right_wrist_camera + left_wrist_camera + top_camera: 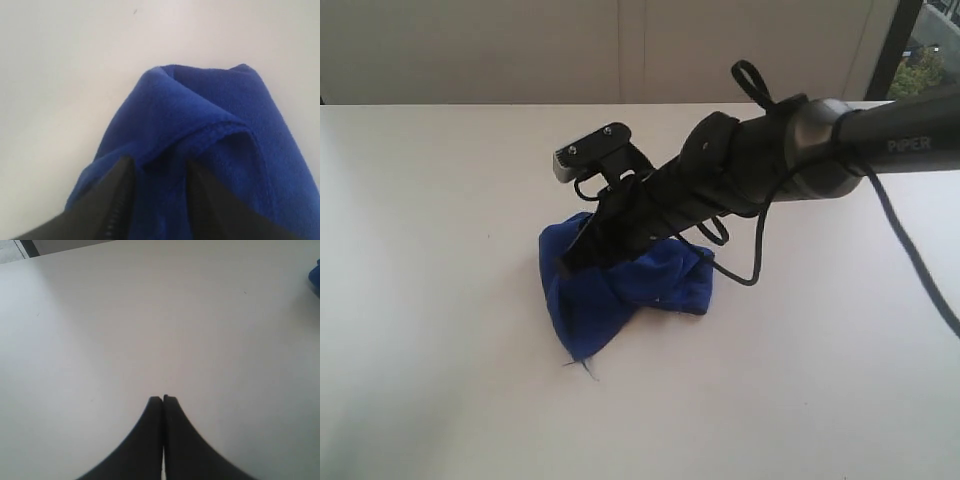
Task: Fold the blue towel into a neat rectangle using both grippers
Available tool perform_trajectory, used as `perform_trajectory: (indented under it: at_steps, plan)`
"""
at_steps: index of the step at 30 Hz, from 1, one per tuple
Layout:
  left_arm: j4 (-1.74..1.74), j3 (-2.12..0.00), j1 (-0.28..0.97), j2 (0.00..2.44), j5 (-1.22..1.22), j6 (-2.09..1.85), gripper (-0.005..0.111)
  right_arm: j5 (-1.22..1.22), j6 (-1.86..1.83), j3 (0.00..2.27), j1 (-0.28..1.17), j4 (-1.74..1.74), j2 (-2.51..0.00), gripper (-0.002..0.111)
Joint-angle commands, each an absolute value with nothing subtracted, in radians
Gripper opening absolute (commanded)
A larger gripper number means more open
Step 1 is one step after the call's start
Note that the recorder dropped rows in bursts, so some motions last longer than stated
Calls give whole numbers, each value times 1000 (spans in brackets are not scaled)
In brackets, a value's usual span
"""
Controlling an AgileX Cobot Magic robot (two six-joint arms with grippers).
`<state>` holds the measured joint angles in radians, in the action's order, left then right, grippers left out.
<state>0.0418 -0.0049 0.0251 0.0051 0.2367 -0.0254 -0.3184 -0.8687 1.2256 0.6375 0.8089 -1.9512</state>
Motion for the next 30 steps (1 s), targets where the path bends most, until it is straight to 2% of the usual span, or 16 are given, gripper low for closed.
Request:
perform_trajectory:
  at_steps: [1, 7, 13, 17, 30]
  plan:
    - [35, 0, 23, 0, 233, -26, 0, -388, -807, 1233, 628, 808, -1896, 34]
    - [35, 0, 23, 0, 233, -26, 0, -414, -736, 1233, 628, 773, -1887, 35]
    - [35, 0, 23, 0, 233, -26, 0, -546, -674, 1231, 628, 671, -1887, 50]
    - [35, 0, 23, 0, 233, -26, 0, -600, -674, 1211, 643, 656, -1887, 50]
    - [35, 0, 23, 0, 233, -26, 0, -384, -659, 1078, 737, 658, -1913, 50]
